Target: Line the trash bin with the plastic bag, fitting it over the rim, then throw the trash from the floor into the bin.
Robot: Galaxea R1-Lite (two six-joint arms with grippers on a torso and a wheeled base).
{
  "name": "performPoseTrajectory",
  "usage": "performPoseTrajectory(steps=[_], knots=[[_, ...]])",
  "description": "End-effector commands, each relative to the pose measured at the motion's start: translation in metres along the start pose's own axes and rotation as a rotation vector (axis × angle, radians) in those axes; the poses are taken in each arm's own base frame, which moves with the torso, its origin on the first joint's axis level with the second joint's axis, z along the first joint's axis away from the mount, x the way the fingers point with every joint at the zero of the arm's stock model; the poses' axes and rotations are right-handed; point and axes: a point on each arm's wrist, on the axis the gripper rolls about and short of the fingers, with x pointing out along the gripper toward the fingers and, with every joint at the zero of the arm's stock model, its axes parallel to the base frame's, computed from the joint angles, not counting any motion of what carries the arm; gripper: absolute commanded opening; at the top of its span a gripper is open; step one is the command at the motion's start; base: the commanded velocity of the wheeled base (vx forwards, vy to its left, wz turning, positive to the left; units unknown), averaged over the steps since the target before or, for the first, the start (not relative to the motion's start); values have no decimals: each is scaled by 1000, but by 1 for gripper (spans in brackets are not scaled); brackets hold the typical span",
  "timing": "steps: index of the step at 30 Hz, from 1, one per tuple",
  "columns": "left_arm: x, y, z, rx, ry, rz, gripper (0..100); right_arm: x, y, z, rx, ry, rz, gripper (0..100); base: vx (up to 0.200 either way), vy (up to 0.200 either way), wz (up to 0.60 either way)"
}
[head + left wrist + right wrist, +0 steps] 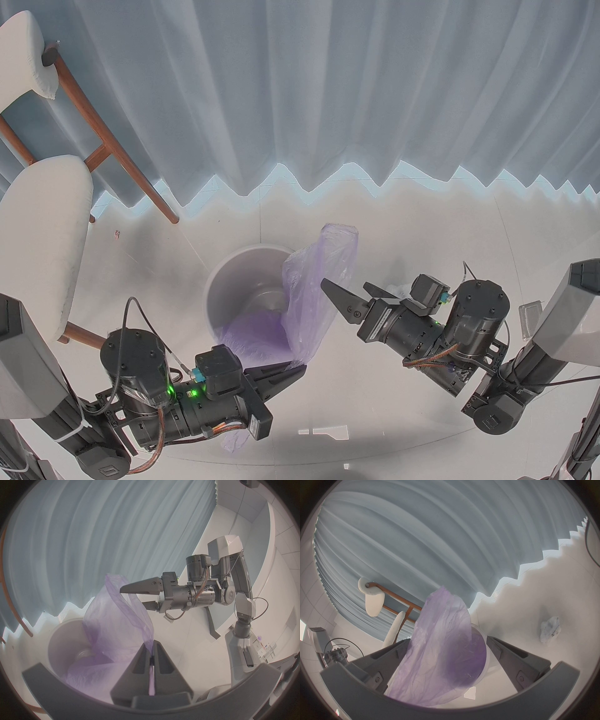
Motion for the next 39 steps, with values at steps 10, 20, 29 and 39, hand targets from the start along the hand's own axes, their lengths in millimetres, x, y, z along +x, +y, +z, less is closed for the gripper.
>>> performPoseTrajectory(steps=[10, 20, 29, 39], knots=[[-6, 8, 9, 7, -40, 39, 0, 1, -9, 0, -4, -2, -38, 100, 0, 0, 0], [-7, 11, 12, 10, -53, 50, 0, 0, -15, -12, -8, 62, -74, 100, 0, 0, 0], [-8, 6, 8, 34, -32, 29, 0, 1, -11, -5, -8, 31, -59, 100, 0, 0, 0], [-8, 0, 6, 34, -22, 8, 0, 8, -4, 8, -1, -38, -47, 100, 0, 0, 0]])
